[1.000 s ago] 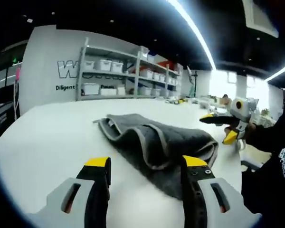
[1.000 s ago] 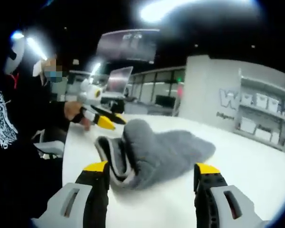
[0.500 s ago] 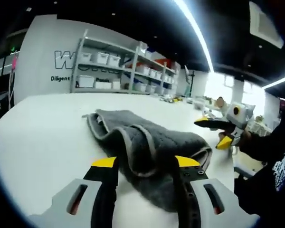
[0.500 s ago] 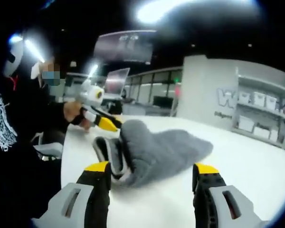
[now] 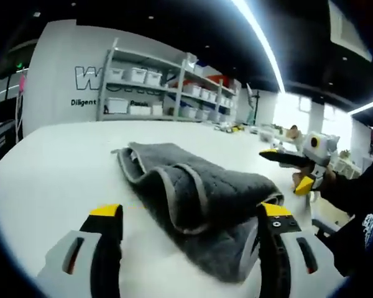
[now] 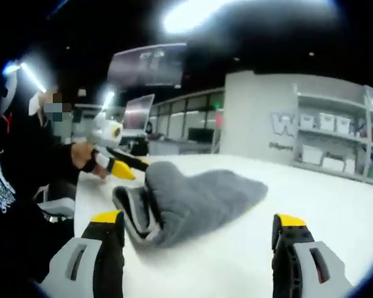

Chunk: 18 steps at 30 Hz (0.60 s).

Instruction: Open the folded towel by lifting each exposed corner and separating the folded layers until the towel lies flat within the target outline without major curled edges

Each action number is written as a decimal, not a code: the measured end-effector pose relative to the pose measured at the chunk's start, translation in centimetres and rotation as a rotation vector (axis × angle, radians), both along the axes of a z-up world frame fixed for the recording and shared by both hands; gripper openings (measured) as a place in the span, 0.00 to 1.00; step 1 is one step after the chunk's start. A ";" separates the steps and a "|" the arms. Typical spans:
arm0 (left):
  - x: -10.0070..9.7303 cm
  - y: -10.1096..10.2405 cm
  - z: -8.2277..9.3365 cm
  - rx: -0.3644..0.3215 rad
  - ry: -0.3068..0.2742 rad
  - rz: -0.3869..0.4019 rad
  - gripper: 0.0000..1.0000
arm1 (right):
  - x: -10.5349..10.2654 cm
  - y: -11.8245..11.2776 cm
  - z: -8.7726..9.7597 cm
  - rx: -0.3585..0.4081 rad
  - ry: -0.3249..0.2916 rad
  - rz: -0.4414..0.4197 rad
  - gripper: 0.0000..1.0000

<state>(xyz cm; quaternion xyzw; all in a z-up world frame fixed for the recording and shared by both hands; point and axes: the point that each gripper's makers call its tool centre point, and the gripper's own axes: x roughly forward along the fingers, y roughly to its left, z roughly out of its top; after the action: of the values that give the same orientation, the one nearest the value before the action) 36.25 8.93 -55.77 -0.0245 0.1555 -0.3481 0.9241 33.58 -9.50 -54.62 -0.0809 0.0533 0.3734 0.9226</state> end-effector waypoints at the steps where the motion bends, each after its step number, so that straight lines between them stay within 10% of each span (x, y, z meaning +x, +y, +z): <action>1: 0.0 0.1 0.0 0.015 -0.010 0.009 0.99 | 0.2 -0.2 -0.1 -0.006 0.007 -0.009 1.00; 18: 0.5 2.3 1.7 0.061 -0.010 0.127 1.00 | -0.1 -2.4 2.7 -0.027 0.128 -0.039 1.00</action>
<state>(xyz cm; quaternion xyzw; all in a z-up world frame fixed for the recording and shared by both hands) 36.73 11.22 -54.07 -0.0045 0.1596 -0.2838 0.9455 33.47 -11.89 -51.92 -0.0682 0.1190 0.3588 0.9233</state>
